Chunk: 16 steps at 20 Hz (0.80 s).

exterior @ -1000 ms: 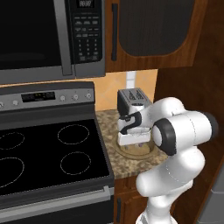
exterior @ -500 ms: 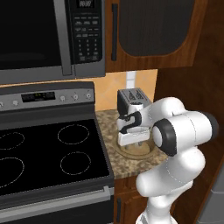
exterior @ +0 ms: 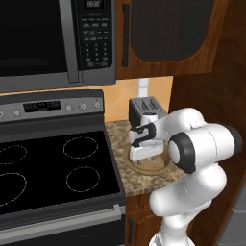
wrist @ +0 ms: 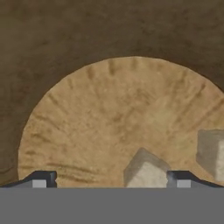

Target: Grab a lemon wedge from the fridge and one ice cube from the ice bowl, and put them in the glass of lemonade.

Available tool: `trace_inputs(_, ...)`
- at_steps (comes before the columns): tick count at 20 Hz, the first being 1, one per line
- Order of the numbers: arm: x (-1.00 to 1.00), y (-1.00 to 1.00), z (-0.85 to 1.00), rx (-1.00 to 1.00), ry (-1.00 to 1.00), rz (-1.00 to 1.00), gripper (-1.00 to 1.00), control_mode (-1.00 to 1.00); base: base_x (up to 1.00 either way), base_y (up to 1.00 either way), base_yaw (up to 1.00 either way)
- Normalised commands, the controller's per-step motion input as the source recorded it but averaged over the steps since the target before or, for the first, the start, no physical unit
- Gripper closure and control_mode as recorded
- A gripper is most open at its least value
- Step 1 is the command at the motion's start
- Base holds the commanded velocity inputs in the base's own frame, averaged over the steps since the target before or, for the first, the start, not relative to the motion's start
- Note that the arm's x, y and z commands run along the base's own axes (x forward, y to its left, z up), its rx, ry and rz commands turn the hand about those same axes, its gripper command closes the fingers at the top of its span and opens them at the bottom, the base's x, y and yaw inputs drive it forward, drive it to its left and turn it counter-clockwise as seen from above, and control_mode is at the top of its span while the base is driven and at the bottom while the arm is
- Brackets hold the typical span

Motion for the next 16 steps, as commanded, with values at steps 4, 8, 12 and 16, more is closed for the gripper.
trace_inputs(4, 0.00, 0.00, 0.01, 0.10, -0.01, 0.00, -1.00, -1.00, 0.00, 0.00, 0.00)
trace_inputs(8, 0.04, 0.00, 0.00, 0.01, -0.01, 0.00, -1.00, -1.00, 0.00, 0.00, 0.00)
trace_inputs(12, 0.13, 0.00, -0.14, 0.00, -0.07, 0.00, -1.00, -1.00, 0.00, 0.00, 0.00)
trace_inputs(16, 0.07, 0.00, -0.26, 0.00, -0.03, 0.00, -1.00, -1.00, 0.00, 0.00, 0.00)
